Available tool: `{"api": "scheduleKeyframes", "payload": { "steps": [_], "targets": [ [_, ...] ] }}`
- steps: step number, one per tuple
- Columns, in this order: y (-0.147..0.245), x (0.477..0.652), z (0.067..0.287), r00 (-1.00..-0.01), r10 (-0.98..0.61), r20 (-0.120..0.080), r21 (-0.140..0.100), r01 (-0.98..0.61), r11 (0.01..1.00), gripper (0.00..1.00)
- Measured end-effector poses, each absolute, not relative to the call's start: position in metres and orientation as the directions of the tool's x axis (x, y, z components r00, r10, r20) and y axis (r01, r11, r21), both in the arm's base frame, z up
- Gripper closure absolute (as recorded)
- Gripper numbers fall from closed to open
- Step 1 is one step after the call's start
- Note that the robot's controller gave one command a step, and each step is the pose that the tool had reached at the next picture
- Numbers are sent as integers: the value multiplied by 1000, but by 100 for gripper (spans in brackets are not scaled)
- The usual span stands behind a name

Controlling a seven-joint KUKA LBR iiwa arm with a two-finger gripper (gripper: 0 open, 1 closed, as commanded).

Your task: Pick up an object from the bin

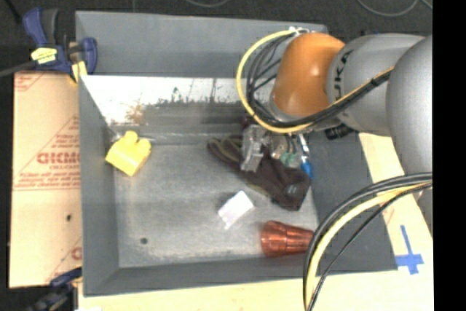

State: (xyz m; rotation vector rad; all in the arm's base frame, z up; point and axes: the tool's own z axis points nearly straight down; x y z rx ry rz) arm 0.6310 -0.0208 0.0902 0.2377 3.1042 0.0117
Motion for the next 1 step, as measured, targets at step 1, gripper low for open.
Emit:
{"api": "scheduleKeyframes", "payload": {
  "steps": [1],
  "targets": [
    [-21, 632, 94, -988, 152, -31, 10, 152, 988, 100]
  ]
}}
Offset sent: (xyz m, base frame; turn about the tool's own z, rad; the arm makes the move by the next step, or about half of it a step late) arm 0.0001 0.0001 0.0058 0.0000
